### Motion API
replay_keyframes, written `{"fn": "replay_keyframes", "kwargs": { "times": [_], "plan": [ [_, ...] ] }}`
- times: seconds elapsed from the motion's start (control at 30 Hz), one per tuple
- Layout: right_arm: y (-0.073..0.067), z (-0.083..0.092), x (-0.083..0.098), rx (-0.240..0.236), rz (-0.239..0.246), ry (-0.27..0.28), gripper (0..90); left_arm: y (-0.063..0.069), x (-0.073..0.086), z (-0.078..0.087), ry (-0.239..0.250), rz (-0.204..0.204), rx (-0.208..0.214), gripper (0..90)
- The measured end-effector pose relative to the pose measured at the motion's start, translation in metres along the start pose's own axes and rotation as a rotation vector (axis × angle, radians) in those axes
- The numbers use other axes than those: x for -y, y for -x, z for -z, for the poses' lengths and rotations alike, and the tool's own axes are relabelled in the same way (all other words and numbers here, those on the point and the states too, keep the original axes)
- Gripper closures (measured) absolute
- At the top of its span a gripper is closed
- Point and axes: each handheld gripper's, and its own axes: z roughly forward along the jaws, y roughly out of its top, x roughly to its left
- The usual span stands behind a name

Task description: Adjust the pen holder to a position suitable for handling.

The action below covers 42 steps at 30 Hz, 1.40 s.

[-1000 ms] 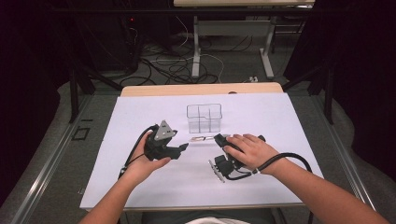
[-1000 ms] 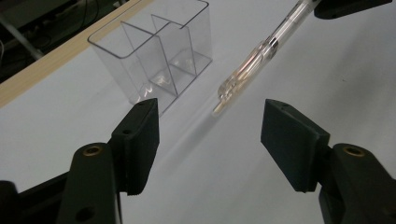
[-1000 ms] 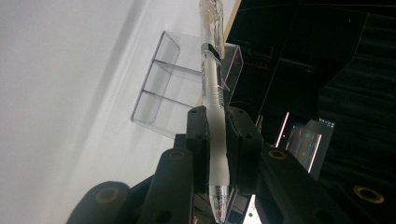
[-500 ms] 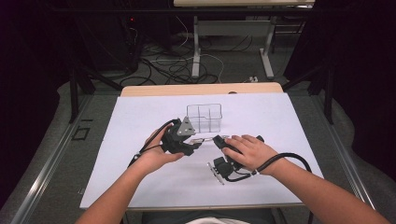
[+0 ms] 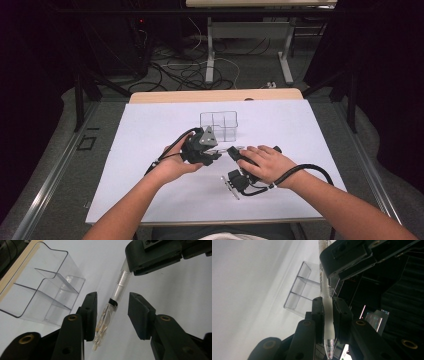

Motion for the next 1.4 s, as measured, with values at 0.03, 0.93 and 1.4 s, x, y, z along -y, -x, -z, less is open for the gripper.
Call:
{"fn": "replay_keyframes", "kwargs": {
  "times": [0.03, 0.93, 1.4],
  "plan": [
    [-0.001, 0.000, 0.000, -0.002, -0.004, 0.003, 79.9, 0.001, -0.001, -0.001, -0.005, -0.002, 0.001, 60.1],
    [0.002, -0.002, -0.008, -0.005, -0.012, 0.024, 79.9, 0.007, -0.005, -0.017, -0.026, -0.070, 0.004, 66.8],
    [0.002, -0.004, -0.009, -0.001, -0.008, 0.030, 79.7, 0.008, -0.005, -0.019, -0.025, -0.090, -0.013, 74.9]
  ]
}}
